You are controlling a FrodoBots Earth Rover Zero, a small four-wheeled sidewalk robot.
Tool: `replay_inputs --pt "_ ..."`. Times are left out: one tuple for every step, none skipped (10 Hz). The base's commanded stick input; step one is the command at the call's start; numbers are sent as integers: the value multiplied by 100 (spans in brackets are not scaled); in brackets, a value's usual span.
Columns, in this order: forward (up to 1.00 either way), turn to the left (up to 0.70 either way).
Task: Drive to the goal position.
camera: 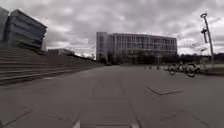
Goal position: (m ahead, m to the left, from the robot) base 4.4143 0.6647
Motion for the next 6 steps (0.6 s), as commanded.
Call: replay_inputs --pt "70 0" --pt "70 0" --pt "70 0" --pt "70 0" --pt "70 0" --pt "70 0"
